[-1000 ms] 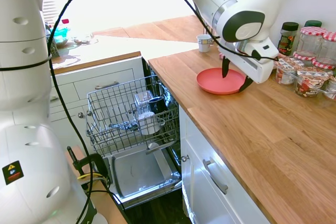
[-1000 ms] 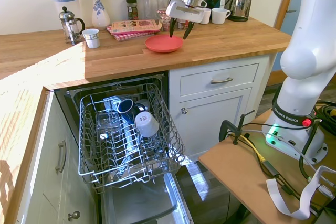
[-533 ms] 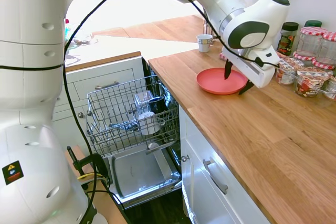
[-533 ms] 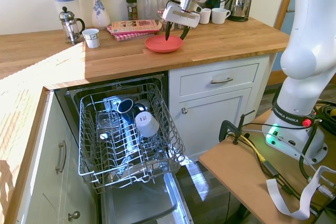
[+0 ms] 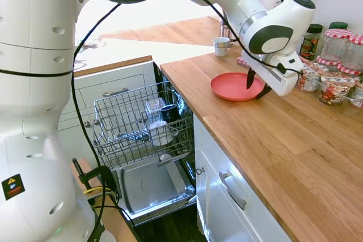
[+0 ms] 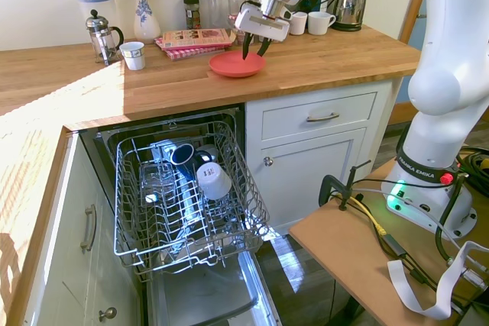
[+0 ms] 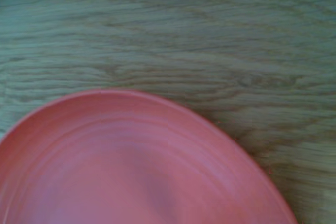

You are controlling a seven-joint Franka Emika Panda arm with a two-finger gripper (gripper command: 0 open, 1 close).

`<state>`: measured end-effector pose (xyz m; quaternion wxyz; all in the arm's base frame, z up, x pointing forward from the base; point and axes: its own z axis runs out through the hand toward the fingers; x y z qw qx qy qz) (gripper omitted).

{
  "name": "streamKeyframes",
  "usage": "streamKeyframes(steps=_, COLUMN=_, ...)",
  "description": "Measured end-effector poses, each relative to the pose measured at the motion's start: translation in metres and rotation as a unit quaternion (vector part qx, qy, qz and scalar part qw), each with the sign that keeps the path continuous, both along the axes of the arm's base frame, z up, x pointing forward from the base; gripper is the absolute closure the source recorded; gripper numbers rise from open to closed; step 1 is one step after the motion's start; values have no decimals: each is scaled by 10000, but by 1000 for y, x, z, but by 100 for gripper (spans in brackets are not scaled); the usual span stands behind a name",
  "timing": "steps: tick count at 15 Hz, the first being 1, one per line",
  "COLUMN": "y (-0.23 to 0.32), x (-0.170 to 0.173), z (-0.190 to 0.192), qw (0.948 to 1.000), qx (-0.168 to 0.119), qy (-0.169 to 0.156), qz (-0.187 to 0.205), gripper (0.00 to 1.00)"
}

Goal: Put the plate in the dishwasher

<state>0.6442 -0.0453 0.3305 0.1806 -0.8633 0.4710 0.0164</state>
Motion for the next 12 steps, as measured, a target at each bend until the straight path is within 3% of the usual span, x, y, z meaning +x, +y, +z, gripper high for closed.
streamKeyframes(steps=12, y=-15, x=-1, z=-5, qw=9996, qx=276, qy=-83, qz=-5, gripper=100)
